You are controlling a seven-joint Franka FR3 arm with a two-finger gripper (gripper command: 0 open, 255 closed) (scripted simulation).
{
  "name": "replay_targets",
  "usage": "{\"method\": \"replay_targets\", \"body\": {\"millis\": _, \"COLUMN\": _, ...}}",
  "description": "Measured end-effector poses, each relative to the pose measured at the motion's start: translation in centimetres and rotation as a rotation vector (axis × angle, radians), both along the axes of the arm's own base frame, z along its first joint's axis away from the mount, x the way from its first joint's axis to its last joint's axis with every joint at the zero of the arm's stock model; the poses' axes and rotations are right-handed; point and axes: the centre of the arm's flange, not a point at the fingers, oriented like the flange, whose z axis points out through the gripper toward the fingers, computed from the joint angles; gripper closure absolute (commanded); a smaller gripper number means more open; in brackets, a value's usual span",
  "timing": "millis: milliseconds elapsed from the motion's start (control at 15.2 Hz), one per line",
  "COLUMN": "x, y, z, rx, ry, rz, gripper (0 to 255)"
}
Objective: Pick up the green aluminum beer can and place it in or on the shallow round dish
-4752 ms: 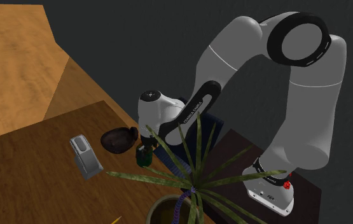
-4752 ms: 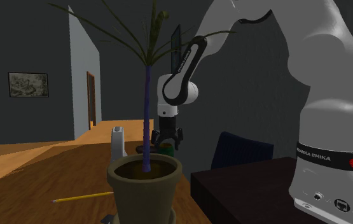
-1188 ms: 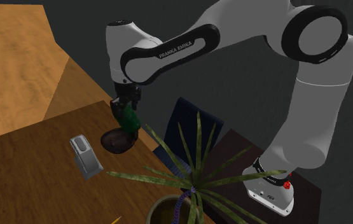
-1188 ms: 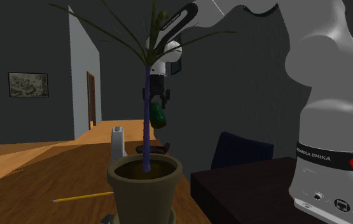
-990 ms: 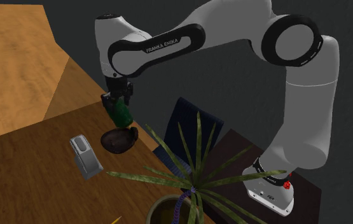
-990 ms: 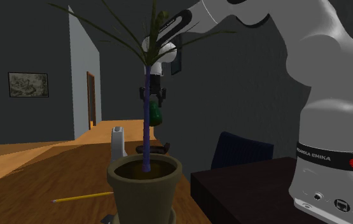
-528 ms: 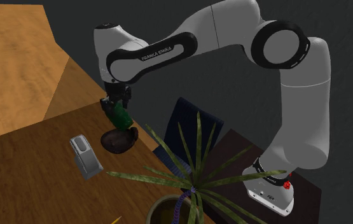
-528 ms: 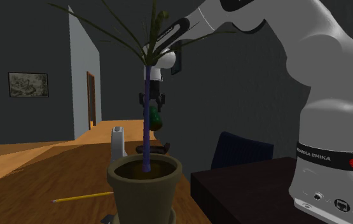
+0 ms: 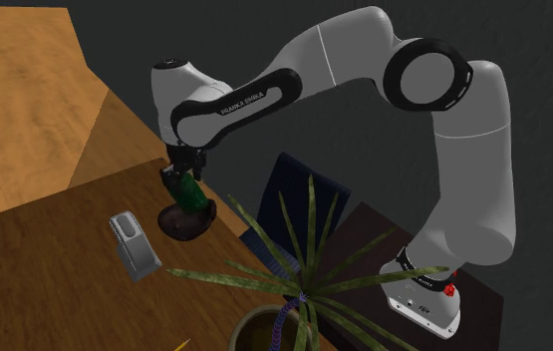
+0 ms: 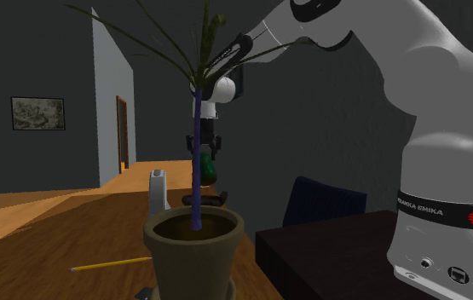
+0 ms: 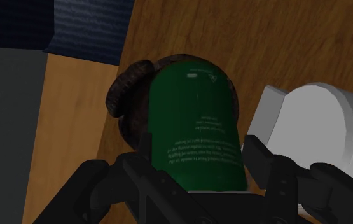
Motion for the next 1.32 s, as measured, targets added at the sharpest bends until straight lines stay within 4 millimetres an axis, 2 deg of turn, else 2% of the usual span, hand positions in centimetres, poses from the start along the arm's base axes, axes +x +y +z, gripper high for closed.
{"method": "replay_targets", "body": {"millis": 396, "x": 0.0, "y": 0.0, "z": -3.1, "rx": 0.0, "ry": 0.0, "rz": 0.0, "gripper": 255}}
{"method": "replay_targets", "body": {"millis": 792, "x": 0.0, "y": 0.0, "z": -3.3, "rx": 0.0, "ry": 0.0, "rz": 0.0, "gripper": 255}}
{"method": "replay_targets", "body": {"millis": 858, "x": 0.0, "y": 0.0, "z": -3.3, "rx": 0.0, "ry": 0.0, "rz": 0.0, "gripper": 0}}
{"method": "replay_targets", "body": {"millis": 1254, "x": 0.0, "y": 0.0, "z": -3.3, "rx": 0.001, "ry": -0.001, "rz": 0.0, "gripper": 0}}
{"method": "replay_targets", "body": {"millis": 1320, "x": 0.0, "y": 0.0, "z": -2.6, "rx": 0.001, "ry": -0.001, "rz": 0.0, "gripper": 0}}
